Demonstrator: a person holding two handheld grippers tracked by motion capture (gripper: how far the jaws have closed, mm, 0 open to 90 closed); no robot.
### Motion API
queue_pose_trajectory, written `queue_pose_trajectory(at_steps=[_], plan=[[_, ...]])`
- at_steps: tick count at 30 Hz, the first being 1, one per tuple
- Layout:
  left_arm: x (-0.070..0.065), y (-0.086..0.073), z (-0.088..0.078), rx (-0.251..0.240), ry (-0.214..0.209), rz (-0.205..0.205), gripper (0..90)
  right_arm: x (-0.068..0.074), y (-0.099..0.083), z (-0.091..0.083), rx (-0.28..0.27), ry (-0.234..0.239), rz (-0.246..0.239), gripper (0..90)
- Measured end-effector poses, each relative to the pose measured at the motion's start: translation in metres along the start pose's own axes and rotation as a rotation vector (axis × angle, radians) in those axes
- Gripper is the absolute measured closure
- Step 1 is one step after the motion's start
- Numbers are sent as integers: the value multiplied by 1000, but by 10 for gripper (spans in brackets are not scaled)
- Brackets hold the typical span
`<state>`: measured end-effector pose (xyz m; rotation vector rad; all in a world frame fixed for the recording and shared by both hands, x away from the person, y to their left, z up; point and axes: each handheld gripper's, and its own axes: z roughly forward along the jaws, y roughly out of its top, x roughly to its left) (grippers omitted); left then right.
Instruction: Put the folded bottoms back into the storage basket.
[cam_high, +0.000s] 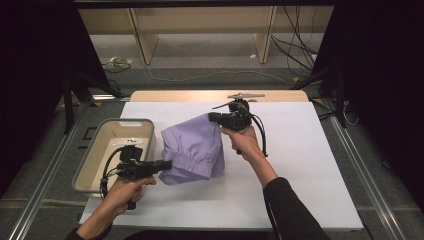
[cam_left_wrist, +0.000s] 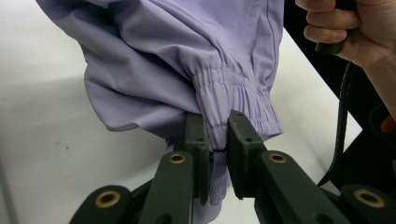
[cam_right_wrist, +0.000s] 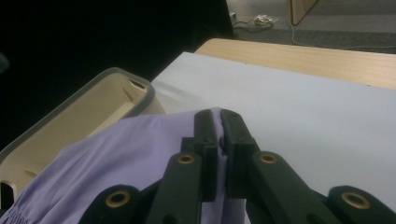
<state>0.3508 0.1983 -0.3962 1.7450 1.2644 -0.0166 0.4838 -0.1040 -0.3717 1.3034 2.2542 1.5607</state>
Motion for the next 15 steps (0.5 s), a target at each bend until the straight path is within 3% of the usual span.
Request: queue_pose_trajectory(at_steps=[15], plan=[[3, 0, -14, -17, 3, 5, 797, 10, 5, 6, -6, 15, -9, 864]])
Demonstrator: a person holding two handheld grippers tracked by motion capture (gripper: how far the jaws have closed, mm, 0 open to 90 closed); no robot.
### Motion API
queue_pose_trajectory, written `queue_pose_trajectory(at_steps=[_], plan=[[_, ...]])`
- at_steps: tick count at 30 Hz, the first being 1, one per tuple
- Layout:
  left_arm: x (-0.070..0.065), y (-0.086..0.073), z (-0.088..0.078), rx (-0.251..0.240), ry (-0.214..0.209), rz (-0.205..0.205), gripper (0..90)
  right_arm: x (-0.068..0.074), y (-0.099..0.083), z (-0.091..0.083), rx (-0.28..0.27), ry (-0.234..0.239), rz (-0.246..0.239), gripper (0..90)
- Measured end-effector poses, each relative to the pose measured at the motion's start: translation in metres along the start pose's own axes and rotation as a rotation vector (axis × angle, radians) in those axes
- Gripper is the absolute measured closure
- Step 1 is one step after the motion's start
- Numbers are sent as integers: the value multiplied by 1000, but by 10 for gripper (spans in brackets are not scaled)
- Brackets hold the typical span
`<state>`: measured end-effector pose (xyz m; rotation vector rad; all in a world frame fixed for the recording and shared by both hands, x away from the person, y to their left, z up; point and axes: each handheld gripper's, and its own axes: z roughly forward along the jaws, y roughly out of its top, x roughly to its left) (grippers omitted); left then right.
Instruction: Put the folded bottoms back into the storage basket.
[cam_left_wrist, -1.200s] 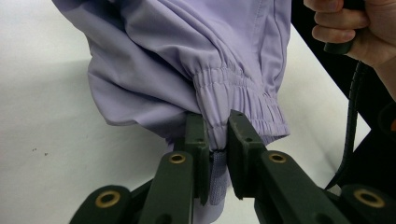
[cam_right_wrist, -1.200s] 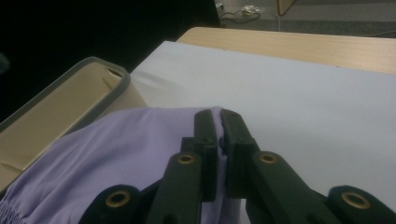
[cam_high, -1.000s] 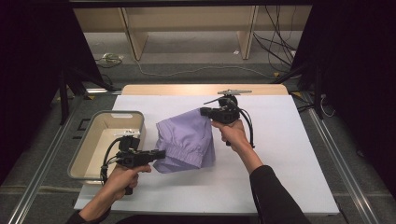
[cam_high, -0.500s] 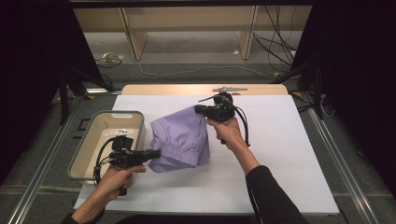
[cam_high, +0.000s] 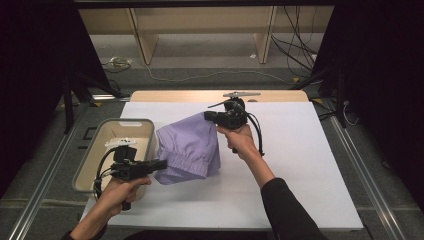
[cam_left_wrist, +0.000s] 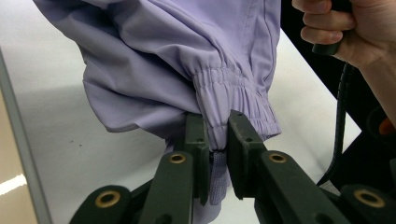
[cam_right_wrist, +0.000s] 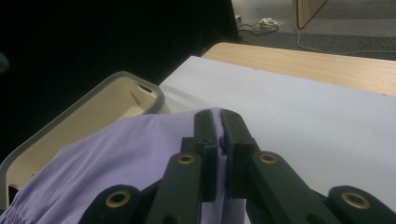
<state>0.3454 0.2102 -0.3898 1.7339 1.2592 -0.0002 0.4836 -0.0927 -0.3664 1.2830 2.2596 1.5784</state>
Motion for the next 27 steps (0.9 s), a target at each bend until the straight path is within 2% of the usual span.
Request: queue_pose_trajectory(at_steps=[10, 27], plan=[[3, 0, -9, -13, -2, -6, 798, 6, 4, 3, -10, 9, -14, 864], [13, 0, -29, -38, 6, -20, 797, 18, 9, 13, -22, 25, -10, 864]])
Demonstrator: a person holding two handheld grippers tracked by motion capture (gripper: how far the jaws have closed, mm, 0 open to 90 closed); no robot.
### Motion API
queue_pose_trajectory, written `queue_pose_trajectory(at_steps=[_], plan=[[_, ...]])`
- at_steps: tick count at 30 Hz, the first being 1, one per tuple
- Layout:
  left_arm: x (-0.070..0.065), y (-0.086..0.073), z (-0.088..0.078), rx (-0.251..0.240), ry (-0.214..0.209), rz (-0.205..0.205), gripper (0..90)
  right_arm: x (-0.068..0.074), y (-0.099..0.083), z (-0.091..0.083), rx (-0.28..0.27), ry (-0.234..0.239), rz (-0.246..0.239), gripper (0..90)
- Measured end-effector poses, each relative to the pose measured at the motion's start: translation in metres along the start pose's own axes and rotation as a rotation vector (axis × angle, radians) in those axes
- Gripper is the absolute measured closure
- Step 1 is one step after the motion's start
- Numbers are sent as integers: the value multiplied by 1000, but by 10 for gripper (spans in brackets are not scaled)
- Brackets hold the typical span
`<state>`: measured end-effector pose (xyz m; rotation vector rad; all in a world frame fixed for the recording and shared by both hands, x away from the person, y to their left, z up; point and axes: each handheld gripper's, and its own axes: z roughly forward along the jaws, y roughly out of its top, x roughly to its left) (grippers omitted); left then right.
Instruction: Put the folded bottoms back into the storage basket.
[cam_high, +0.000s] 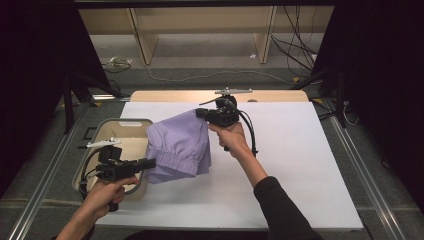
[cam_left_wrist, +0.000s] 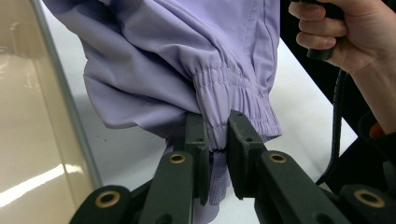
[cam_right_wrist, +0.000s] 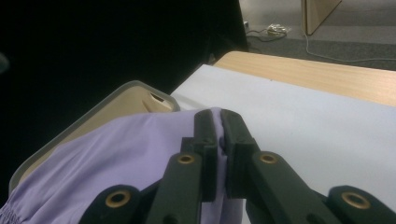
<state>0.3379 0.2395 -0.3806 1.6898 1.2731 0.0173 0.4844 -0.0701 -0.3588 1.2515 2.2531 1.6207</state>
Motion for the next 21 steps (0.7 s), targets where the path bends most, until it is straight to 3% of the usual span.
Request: queue_pose_trajectory(at_steps=[21], plan=[[13, 0, -22, -42, 29, -15, 797, 19, 7, 20, -9, 31, -12, 864]])
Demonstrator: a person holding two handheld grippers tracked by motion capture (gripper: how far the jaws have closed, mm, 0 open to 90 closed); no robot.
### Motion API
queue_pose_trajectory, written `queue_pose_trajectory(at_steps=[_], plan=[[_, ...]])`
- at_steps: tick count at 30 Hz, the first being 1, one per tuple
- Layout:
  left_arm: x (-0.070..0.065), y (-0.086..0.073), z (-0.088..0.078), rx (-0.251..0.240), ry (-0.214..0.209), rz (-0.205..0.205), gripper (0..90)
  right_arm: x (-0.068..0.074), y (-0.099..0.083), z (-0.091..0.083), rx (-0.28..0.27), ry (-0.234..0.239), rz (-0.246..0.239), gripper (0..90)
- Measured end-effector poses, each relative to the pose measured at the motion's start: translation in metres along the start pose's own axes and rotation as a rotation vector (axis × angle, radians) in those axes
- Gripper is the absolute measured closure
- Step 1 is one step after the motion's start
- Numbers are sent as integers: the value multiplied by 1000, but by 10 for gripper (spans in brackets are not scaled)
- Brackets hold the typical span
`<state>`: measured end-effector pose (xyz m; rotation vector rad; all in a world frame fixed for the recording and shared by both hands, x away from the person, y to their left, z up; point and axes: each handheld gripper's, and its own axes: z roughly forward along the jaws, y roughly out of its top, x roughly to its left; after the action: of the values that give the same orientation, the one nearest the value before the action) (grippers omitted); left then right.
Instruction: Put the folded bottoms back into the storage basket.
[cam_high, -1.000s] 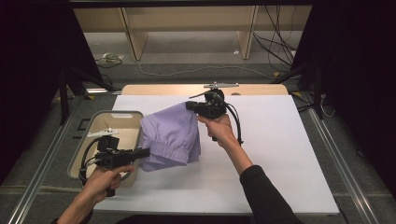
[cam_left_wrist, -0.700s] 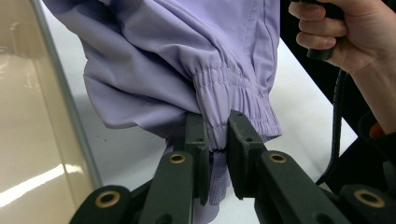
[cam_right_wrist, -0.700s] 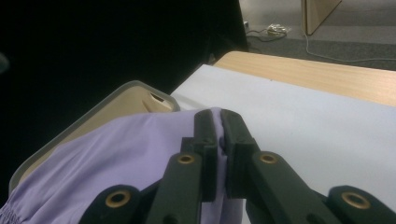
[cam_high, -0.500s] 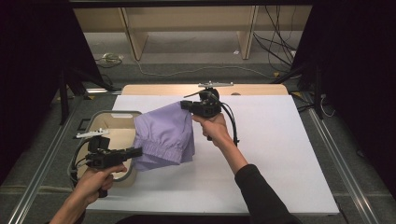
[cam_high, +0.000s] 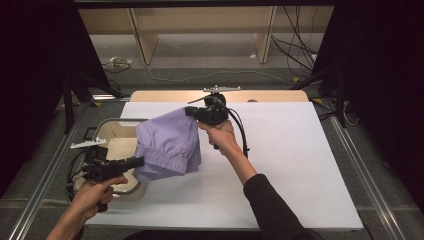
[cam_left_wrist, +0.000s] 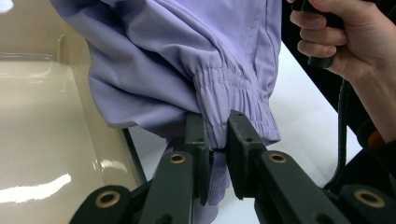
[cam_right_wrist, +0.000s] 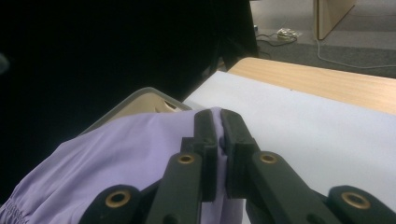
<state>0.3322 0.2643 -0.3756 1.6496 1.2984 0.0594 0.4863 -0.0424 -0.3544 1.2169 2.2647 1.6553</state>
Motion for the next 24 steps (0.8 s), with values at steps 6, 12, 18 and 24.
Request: queue_pose_trajectory(at_steps=[6, 12, 18, 24], plan=[[3, 1, -4, -5, 3, -3, 798, 3, 1, 4, 0, 5, -1, 864], [5, 3, -9, -9, 3, -7, 797, 3, 3, 7, -8, 6, 3, 864], [9, 4, -13, -12, 7, -12, 797, 5, 4, 11, -3, 6, 6, 864], [14, 7, -17, -12, 25, -16, 797, 10, 8, 19, 2, 6, 2, 864]])
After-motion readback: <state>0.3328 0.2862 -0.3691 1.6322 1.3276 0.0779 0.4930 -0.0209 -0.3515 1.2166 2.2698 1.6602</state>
